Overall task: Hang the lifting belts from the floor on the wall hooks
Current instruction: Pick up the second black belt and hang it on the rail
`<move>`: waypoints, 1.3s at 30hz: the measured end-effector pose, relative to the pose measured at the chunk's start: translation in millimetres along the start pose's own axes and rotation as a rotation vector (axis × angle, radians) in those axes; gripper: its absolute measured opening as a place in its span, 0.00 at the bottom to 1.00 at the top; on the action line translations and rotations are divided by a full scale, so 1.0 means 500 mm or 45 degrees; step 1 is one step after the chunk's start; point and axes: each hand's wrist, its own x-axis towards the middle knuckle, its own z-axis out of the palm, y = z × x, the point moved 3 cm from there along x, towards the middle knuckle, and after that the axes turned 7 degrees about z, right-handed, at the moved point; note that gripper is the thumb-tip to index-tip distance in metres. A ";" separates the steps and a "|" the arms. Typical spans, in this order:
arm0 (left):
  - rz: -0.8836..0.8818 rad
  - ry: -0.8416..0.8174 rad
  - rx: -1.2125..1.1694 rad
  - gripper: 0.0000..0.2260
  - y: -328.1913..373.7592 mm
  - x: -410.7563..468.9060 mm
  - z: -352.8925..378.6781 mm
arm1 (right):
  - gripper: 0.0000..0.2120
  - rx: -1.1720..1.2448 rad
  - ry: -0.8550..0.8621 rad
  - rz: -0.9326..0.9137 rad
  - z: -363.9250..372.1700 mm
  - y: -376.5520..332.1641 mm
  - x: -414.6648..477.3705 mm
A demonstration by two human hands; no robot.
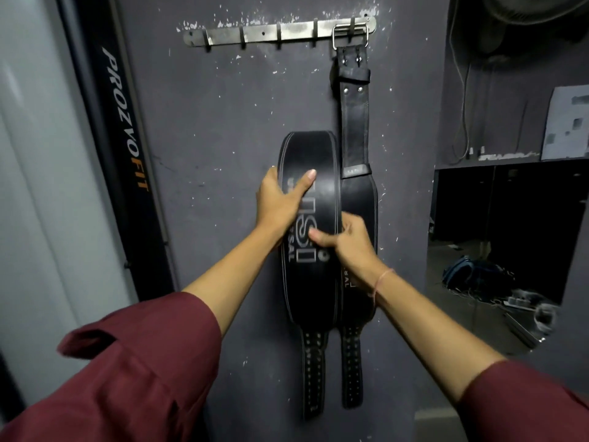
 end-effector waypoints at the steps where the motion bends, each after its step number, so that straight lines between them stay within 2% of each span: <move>1: 0.028 0.023 0.018 0.19 0.002 -0.007 0.002 | 0.18 0.011 -0.006 -0.024 0.003 -0.026 0.007; 4: 0.050 0.113 0.046 0.17 0.018 0.005 -0.004 | 0.18 0.005 -0.080 -0.093 0.009 -0.064 0.009; 7: 0.058 0.160 -0.012 0.17 0.027 0.015 0.000 | 0.28 -0.029 -0.141 -0.064 0.004 -0.032 -0.018; 9: 0.053 0.217 -0.044 0.16 0.034 0.018 0.004 | 0.32 -0.063 -0.200 0.052 -0.010 0.028 -0.045; 11: 0.061 0.285 -0.038 0.14 0.048 0.024 0.000 | 0.31 -0.112 -0.278 0.243 -0.021 0.094 -0.078; 13: 0.084 0.327 -0.019 0.14 0.053 0.034 -0.007 | 0.23 -0.133 -0.301 0.353 -0.028 0.139 -0.102; 16: 0.070 0.392 -0.042 0.14 0.043 0.034 -0.019 | 0.16 -0.108 -0.221 0.356 -0.035 0.149 -0.108; 20: 0.063 0.429 -0.014 0.14 0.034 0.030 -0.030 | 0.18 -0.198 -0.272 0.381 -0.033 0.122 -0.115; 23: 0.082 0.446 0.042 0.18 0.040 0.014 -0.024 | 0.10 0.047 -0.216 0.301 -0.008 0.054 -0.087; 27: 0.033 0.396 0.148 0.17 0.025 -0.028 -0.013 | 0.20 0.431 -0.283 0.177 0.024 -0.080 0.003; 31: 0.078 0.347 0.154 0.15 0.026 -0.062 -0.010 | 0.20 0.292 -0.107 0.195 0.035 -0.150 0.061; 33: 0.088 0.324 0.191 0.15 0.021 -0.077 -0.012 | 0.12 0.255 -0.024 0.140 0.041 -0.150 0.073; 34: 0.078 0.291 0.220 0.16 0.012 -0.088 -0.013 | 0.10 0.262 -0.014 0.111 0.044 -0.151 0.077; 37: 0.000 0.177 0.288 0.23 -0.020 -0.130 -0.015 | 0.12 0.328 0.054 0.028 0.042 -0.163 0.091; 39: -0.004 0.193 0.282 0.26 -0.035 -0.152 -0.019 | 0.12 0.359 0.087 -0.006 0.044 -0.170 0.098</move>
